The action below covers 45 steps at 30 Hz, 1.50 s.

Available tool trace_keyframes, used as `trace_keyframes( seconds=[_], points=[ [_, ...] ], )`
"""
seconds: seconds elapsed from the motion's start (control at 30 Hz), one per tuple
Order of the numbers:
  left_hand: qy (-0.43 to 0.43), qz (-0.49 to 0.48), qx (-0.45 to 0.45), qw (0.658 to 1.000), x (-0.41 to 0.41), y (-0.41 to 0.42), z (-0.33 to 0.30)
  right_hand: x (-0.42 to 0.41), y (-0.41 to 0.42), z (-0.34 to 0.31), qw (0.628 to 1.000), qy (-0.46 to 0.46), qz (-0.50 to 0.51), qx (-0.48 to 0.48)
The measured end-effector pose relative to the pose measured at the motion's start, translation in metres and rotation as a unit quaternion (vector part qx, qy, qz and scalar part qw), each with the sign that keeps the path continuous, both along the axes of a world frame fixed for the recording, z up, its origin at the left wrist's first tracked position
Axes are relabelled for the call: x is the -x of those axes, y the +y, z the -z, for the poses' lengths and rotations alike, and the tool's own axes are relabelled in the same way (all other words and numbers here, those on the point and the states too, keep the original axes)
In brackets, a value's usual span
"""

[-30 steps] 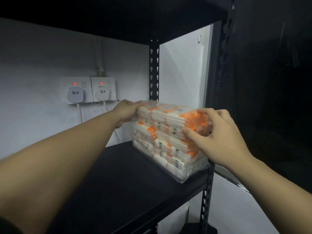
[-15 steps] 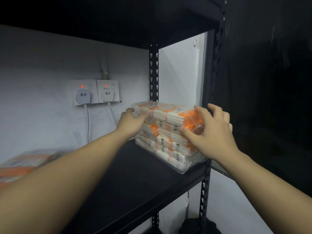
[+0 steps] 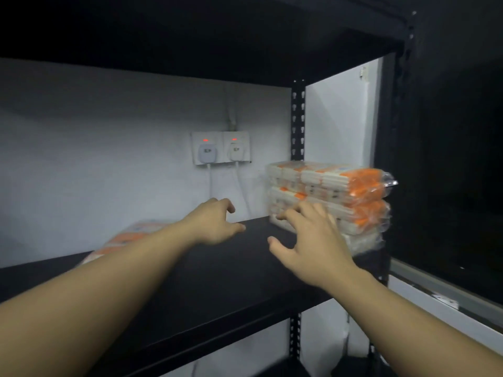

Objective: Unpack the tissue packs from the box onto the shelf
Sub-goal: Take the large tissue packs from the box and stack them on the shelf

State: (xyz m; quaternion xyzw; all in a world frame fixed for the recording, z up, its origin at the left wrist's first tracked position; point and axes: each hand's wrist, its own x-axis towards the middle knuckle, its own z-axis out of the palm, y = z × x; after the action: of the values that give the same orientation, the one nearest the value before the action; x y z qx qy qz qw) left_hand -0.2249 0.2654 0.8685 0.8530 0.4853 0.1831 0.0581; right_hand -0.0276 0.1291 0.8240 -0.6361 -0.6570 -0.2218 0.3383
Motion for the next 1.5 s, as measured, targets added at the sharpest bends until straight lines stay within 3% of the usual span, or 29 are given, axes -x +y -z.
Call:
trace_keyframes(
  seconds=[0.13,0.23,0.37,0.63,0.8,0.93,1.03,1.23,1.5],
  points=[
    [0.137,-0.117,-0.032,0.983,0.076,-0.032,0.007,0.042,0.019,0.019,0.995,0.021,-0.059,0.076],
    [0.176,-0.217,-0.018,0.960,0.122,-0.052,0.018,0.072,0.028,0.029,0.991,0.033,-0.088,0.100],
    [0.112,-0.269,0.043,0.956,0.160,-0.069,0.030,0.107,0.034,0.035,0.984,0.044,-0.118,0.124],
    [0.027,-0.113,0.083,0.990,0.239,-0.081,0.035,0.132,0.037,0.037,0.978,0.065,-0.135,0.147],
    [-0.085,-0.006,0.157,0.984,0.274,-0.089,0.038,0.127,0.044,0.034,0.966,0.169,-0.140,0.133],
    [-0.080,-0.100,0.048,0.991,0.286,-0.083,0.045,0.122,0.050,0.033,0.939,0.223,-0.169,0.199],
    [-0.117,-0.186,0.060,0.974,0.289,-0.076,0.058,0.121,0.050,0.038,0.918,0.248,-0.212,0.224],
    [-0.213,-0.151,0.032,0.965,0.272,-0.071,0.073,0.122,0.042,0.041,0.910,0.273,-0.253,0.184],
    [-0.372,-0.130,0.005,0.919,0.214,-0.052,0.036,0.084,0.026,-0.003,0.913,0.321,-0.244,0.060]
  ],
)
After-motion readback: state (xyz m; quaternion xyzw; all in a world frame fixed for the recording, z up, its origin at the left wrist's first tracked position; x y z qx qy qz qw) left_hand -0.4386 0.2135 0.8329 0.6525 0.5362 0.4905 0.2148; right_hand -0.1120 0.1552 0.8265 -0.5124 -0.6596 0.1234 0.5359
